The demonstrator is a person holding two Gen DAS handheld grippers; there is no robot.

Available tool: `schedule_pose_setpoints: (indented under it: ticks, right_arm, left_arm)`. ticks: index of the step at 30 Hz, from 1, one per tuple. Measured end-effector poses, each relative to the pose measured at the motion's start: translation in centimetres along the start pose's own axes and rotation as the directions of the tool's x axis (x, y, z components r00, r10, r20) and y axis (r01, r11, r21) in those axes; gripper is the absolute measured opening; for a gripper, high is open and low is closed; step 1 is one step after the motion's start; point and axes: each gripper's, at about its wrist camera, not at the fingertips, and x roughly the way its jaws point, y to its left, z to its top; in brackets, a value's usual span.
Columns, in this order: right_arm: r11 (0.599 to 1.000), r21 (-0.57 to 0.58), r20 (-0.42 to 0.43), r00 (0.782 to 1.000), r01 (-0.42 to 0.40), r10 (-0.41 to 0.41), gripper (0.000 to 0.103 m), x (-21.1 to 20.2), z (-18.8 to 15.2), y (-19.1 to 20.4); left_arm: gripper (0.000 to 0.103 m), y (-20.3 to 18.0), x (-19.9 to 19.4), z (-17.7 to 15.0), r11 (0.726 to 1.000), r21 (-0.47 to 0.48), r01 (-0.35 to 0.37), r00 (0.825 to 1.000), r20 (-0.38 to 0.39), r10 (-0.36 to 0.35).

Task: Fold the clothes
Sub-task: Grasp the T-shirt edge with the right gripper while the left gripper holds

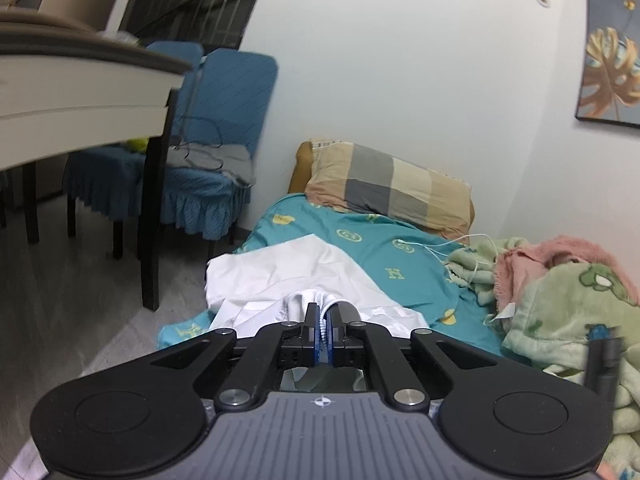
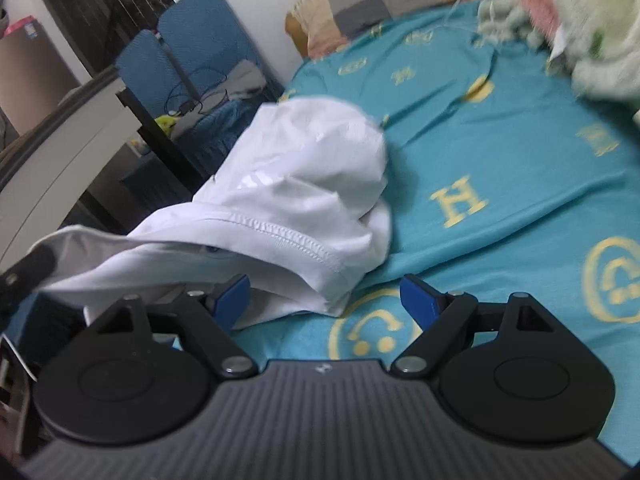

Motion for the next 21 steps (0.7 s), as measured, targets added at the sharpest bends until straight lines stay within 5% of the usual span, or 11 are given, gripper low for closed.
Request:
schedule_pose_setpoints:
  ticks: [4, 7, 12, 21]
  right_arm:
    - [0.991, 0.133, -0.084, 0.996, -0.014, 0.026, 0.074, 3.2, -0.6, -1.9]
    - [0.995, 0.091, -0.032, 0.999, 0.035, -0.032, 0.069, 3.8, -0.4, -2.5]
    - [0.994, 0.066, 0.06, 0.994, 0.083, -0.087, 0.018, 3.5, 0.4, -2.3]
    - [0.99, -0.057, 0.232, 0.967, 0.126, -0.109, 0.008, -1.4, 1.8, 0.4]
  left_arm:
    - [0.004, 0.5, 0.7, -0.2, 1.0, -0.008, -0.003, 1.0, -0.012, 0.003]
    - [0.004, 0.2, 1.3, -0.4, 1.0, -0.001, -0.002, 1.0, -0.015, 0.002]
    - [0.004, 0.2, 3.2, -1.8, 0.999, 0.024, -0.032, 0.996, -0.083, 0.034]
    - [0.009, -0.3, 5.1, -4.2, 0.991, 0.115, -0.063, 0.974, -0.209, 0.086]
